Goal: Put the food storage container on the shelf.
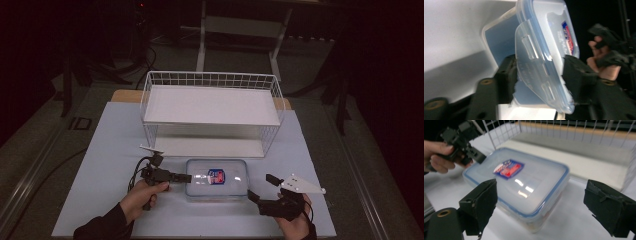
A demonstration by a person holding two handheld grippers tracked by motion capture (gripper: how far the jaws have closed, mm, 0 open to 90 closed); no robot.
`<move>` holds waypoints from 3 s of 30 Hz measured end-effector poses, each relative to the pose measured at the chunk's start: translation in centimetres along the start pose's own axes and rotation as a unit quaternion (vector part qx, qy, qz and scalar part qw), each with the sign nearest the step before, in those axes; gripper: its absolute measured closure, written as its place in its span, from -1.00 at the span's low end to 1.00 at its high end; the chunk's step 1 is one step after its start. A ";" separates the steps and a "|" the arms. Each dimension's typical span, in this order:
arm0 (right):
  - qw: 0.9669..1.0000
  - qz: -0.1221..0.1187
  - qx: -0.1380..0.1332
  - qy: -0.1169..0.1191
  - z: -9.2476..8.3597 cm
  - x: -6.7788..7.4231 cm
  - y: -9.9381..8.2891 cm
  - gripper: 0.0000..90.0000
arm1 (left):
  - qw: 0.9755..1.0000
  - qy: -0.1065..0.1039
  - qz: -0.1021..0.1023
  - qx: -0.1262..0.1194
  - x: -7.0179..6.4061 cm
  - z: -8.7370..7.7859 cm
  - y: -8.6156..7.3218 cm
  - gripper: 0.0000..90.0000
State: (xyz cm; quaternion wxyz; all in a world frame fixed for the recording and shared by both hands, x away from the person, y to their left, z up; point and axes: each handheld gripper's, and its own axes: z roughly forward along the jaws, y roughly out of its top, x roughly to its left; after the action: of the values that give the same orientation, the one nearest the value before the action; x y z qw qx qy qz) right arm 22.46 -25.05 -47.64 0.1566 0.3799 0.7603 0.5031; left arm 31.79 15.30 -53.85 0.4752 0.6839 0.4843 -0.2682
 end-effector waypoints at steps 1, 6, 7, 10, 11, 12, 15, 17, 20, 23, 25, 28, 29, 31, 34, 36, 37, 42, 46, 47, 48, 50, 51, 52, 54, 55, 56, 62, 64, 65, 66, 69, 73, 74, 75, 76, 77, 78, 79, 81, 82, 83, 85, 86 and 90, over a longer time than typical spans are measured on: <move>1.000 0.006 0.009 -0.005 0.3 -0.1 0.0 -0.76 | 1.000 0.000 0.000 -0.002 0.0 0.0 -0.1 0.08; 0.998 0.053 0.036 0.029 1.5 -1.2 0.4 -0.69 | 1.000 0.000 0.006 -0.004 -0.2 -0.1 -0.2 0.12; 0.996 0.069 0.040 0.030 1.7 -1.5 0.5 -0.68 | 1.000 0.002 0.012 -0.004 -0.4 -0.2 -0.2 0.13; 0.994 0.088 0.050 0.040 2.2 -2.2 0.7 -0.64 | 1.000 0.007 0.018 -0.007 -0.7 -0.3 -0.5 0.16; 0.988 0.125 0.067 0.062 2.9 -3.2 0.7 -0.52 | 1.000 0.009 0.027 -0.009 -1.0 -0.4 -0.7 0.18; 0.988 0.125 0.067 0.062 2.9 -3.2 0.7 -0.52 | 1.000 0.008 0.028 -0.009 -1.1 -0.5 -0.7 0.18; 0.983 0.146 0.082 0.077 3.7 -4.2 0.8 -0.47 | 0.999 0.006 0.039 -0.007 -1.3 -0.6 -0.9 0.22; 0.977 0.165 0.092 0.095 4.2 -4.9 0.8 -0.39 | 0.999 0.008 0.043 -0.007 -1.4 -0.7 -0.9 0.22; 0.967 0.197 0.101 0.125 4.8 -5.9 0.6 -0.27 | 0.999 0.006 0.045 -0.007 -1.5 -0.7 -1.0 0.23; 0.955 0.225 0.113 0.157 5.4 -6.6 0.4 -0.22 | 0.999 0.005 0.051 -0.007 -1.7 -0.8 -1.2 0.25; 0.950 0.237 0.120 0.166 5.6 -6.9 0.2 -0.19 | 0.998 0.007 0.055 -0.006 -1.8 -0.9 -1.2 0.25; 0.943 0.245 0.130 0.182 5.9 -6.9 -0.1 -0.13 | 0.998 0.006 0.058 -0.008 -1.9 -0.9 -1.3 0.26; 0.939 0.249 0.134 0.195 6.0 -6.8 -0.2 -0.10 | 0.998 0.007 0.058 -0.008 -1.9 -0.9 -1.3 0.26; 0.939 0.249 0.138 0.195 6.1 -6.7 -0.2 -0.10 | 0.998 0.008 0.060 -0.008 -1.9 -0.9 -1.4 0.26; 0.936 0.252 0.144 0.199 5.9 -6.8 -0.1 0.00 | 0.998 0.008 0.060 -0.009 -2.0 -0.9 -1.4 0.26; 0.936 0.254 0.144 0.198 5.6 -6.9 -0.2 0.12 | 0.998 0.009 0.056 -0.012 -2.0 -0.9 -1.5 0.26; 0.936 0.254 0.144 0.197 5.5 -6.8 -0.2 0.12 | 0.998 0.011 0.056 -0.013 -2.0 -0.9 -1.5 0.26; 0.938 0.257 0.141 0.186 5.2 -6.4 -0.2 0.14 | 0.998 0.023 0.059 -0.016 -2.6 -0.9 -1.7 0.26; 0.941 0.254 0.138 0.176 4.9 -5.9 -0.1 0.16 | 0.997 0.034 0.064 -0.020 -3.1 -1.0 -1.9 0.27; 0.942 0.250 0.138 0.175 4.8 -5.8 0.0 0.17 | 0.997 0.038 0.064 -0.023 -3.3 -1.1 -1.9 0.27; 0.943 0.247 0.140 0.175 4.8 -5.7 0.2 0.18 | 0.996 0.045 0.067 -0.025 -3.4 -1.1 -1.8 0.27; 0.945 0.242 0.140 0.172 4.7 -5.6 0.4 0.18 | 0.996 0.048 0.065 -0.029 -3.5 -1.2 -1.8 0.26; 0.945 0.241 0.139 0.171 4.7 -5.5 0.5 0.18 | 0.996 0.049 0.064 -0.032 -3.4 -1.2 -1.8 0.26; 0.946 0.241 0.138 0.170 4.8 -5.5 0.6 0.18 | 0.996 0.050 0.065 -0.033 -3.4 -1.2 -1.9 0.26; 0.946 0.241 0.136 0.170 4.8 -5.6 0.7 0.18 | 0.996 0.049 0.067 -0.036 -3.6 -1.3 -1.8 0.26; 0.946 0.244 0.133 0.171 4.8 -5.6 0.7 0.18 | 0.996 0.051 0.068 -0.037 -3.7 -1.4 -1.8 0.27; 0.946 0.242 0.131 0.171 4.8 -5.6 0.8 0.18 | 0.995 0.053 0.072 -0.040 -3.8 -1.5 -1.7 0.27; 0.949 0.235 0.123 0.172 5.1 -5.8 2.1 0.18 | 0.993 0.058 0.078 -0.061 -4.3 -2.1 -0.9 0.26; 0.951 0.230 0.117 0.171 5.3 -5.9 2.5 0.18 | 0.993 0.059 0.083 -0.065 -4.5 -2.4 -0.6 0.26; 0.951 0.229 0.116 0.171 5.3 -5.9 2.8 0.18 | 0.992 0.059 0.087 -0.069 -4.5 -2.5 -0.4 0.26; 0.952 0.227 0.112 0.172 5.4 -6.0 3.0 0.18 | 0.992 0.063 0.090 -0.069 -4.6 -2.5 -0.3 0.26; 0.957 0.215 0.100 0.167 5.7 -6.1 3.5 0.17 | 0.990 0.066 0.096 -0.076 -4.7 -2.7 0.0 0.26; 0.961 0.203 0.097 0.157 6.2 -6.2 4.1 0.16 | 0.989 0.070 0.099 -0.085 -4.5 -2.6 0.4 0.26; 0.962 0.203 0.098 0.157 6.3 -6.3 4.1 0.16 | 0.989 0.069 0.100 -0.087 -4.4 -2.6 0.5 0.26; 0.962 0.203 0.096 0.158 6.4 -6.4 4.2 0.16 | 0.989 0.070 0.100 -0.088 -4.3 -2.6 0.6 0.26; 0.962 0.203 0.097 0.157 6.5 -6.5 4.3 0.16 | 0.988 0.070 0.101 -0.092 -4.3 -2.6 0.7 0.26; 0.962 0.205 0.097 0.155 6.6 -6.5 4.3 0.16 | 0.988 0.071 0.104 -0.090 -4.3 -2.6 0.9 0.26; 0.962 0.204 0.095 0.154 6.7 -6.6 4.4 0.15 | 0.987 0.073 0.107 -0.092 -4.2 -2.6 1.0 0.26; 0.962 0.203 0.094 0.154 6.8 -6.7 4.4 0.15 | 0.987 0.074 0.107 -0.095 -4.2 -2.6 1.2 0.26; 0.963 0.204 0.091 0.153 7.1 -7.0 4.5 0.15 | 0.986 0.079 0.108 -0.099 -4.1 -2.5 1.5 0.26; 0.963 0.203 0.090 0.153 7.2 -7.1 4.6 0.15 | 0.986 0.082 0.110 -0.099 -4.1 -2.4 1.7 0.26; 0.963 0.202 0.089 0.154 7.4 -7.2 4.6 0.15 | 0.985 0.084 0.114 -0.096 -4.1 -2.4 1.9 0.26; 0.963 0.201 0.087 0.155 7.7 -7.7 4.6 0.15 | 0.984 0.089 0.116 -0.101 -4.0 -2.2 2.2 0.26; 0.963 0.201 0.087 0.155 7.9 -7.8 4.6 0.15 | 0.984 0.090 0.116 -0.100 -3.9 -2.1 2.5 0.25; 0.966 0.198 0.079 0.149 8.3 -8.4 4.7 0.15 | 0.982 0.095 0.124 -0.107 -3.5 -1.8 3.4 0.25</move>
State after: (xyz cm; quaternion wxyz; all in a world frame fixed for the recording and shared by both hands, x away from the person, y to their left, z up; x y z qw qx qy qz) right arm 35.14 -24.91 -48.38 -0.0914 0.4553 0.7217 0.5134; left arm 33.38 15.23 -48.90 0.5266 0.7063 0.4649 -0.0878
